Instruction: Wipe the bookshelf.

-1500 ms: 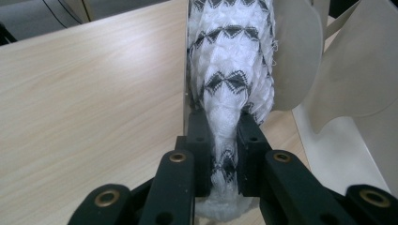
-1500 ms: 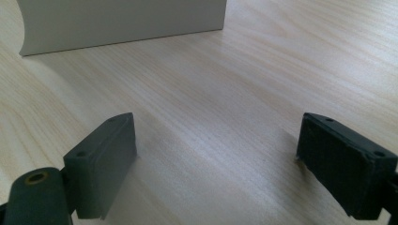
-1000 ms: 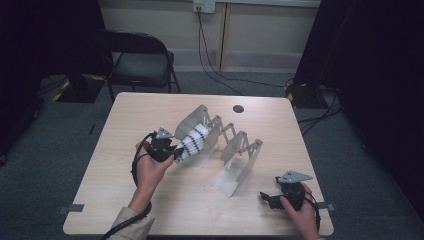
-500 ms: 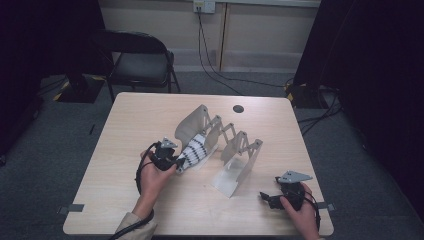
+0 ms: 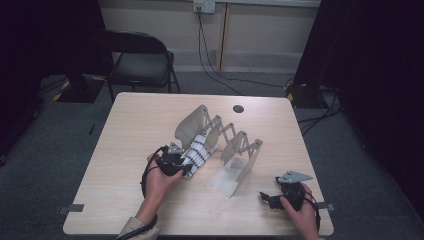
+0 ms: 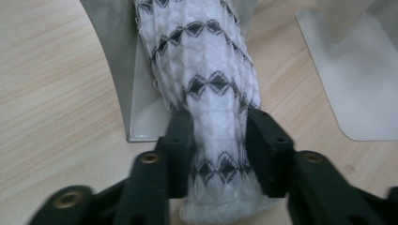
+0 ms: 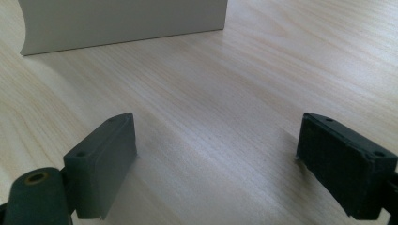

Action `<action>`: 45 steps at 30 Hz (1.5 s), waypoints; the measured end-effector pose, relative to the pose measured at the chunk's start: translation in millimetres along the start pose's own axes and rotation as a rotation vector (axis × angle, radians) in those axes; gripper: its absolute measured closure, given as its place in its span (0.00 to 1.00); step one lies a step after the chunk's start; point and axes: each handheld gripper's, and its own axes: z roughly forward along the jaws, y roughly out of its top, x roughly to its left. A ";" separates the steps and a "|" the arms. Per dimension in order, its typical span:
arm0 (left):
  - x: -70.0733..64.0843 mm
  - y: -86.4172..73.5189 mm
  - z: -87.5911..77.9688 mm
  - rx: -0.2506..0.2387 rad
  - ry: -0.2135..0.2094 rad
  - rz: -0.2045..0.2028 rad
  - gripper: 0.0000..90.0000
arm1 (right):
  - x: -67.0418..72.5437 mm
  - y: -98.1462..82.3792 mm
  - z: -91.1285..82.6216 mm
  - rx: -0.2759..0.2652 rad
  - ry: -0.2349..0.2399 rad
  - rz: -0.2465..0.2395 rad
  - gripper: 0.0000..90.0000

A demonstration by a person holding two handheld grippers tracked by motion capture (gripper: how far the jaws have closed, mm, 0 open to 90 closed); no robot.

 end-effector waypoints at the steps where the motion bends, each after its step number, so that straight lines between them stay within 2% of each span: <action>1: -1.1 -0.3 2.3 -0.006 -0.008 -0.010 0.64 | 0.0 0.0 0.0 0.000 0.000 0.000 0.13; 3: -1.3 -0.3 5.0 -0.004 -0.003 0.019 0.60 | 0.0 0.0 0.0 0.000 0.000 0.000 0.13; 7: -3.7 -1.0 10.7 0.009 -0.006 0.022 0.59 | 0.0 0.0 0.0 0.000 0.000 0.000 0.13; 10: -3.9 -0.6 12.2 0.017 -0.001 0.032 0.63 | 0.0 0.0 0.0 0.000 0.000 0.000 0.13; 14: -5.8 0.6 13.3 0.024 -0.047 0.020 0.80 | 0.0 0.0 0.0 0.000 0.000 0.000 0.13; 17: -6.3 2.0 11.6 0.036 -0.046 -0.005 0.85 | 0.0 0.0 0.0 0.000 0.000 0.000 0.13; 19: -6.5 2.2 9.1 0.032 -0.042 -0.004 0.86 | 0.0 0.0 0.0 0.000 0.000 0.000 0.13; 22: -6.6 6.1 -0.4 0.004 -0.037 -0.014 0.87 | 0.0 0.0 0.0 0.000 0.000 0.000 0.13; 23: -5.4 9.3 -5.4 -0.003 -0.032 -0.002 0.87 | 0.0 0.0 0.0 0.000 0.000 0.000 0.13; 25: -4.4 17.1 -16.1 -0.032 -0.026 -0.011 0.87 | 0.0 0.0 0.0 0.000 0.000 0.000 0.13; 28: -1.6 29.9 -32.0 -0.069 -0.007 0.006 0.88 | 0.0 0.0 0.0 0.000 0.000 0.000 0.13; 31: -1.5 44.9 -47.9 -0.127 0.002 0.033 0.88 | 0.0 0.0 0.0 0.000 0.000 0.000 0.13; 35: -5.5 60.0 -58.7 -0.189 0.004 0.064 0.88 | 0.0 0.0 0.0 0.000 0.000 0.000 0.13; 38: -6.9 67.1 -57.5 -0.192 0.008 0.082 0.87 | 0.0 0.0 0.0 0.000 0.000 0.000 0.13; 41: -6.4 70.2 -48.9 -0.190 0.004 0.077 0.87 | 0.0 0.0 0.0 0.000 0.001 0.000 0.13; 45: -7.1 68.3 -34.2 -0.165 0.000 0.077 0.87 | 0.0 0.0 0.0 0.000 0.001 0.000 0.13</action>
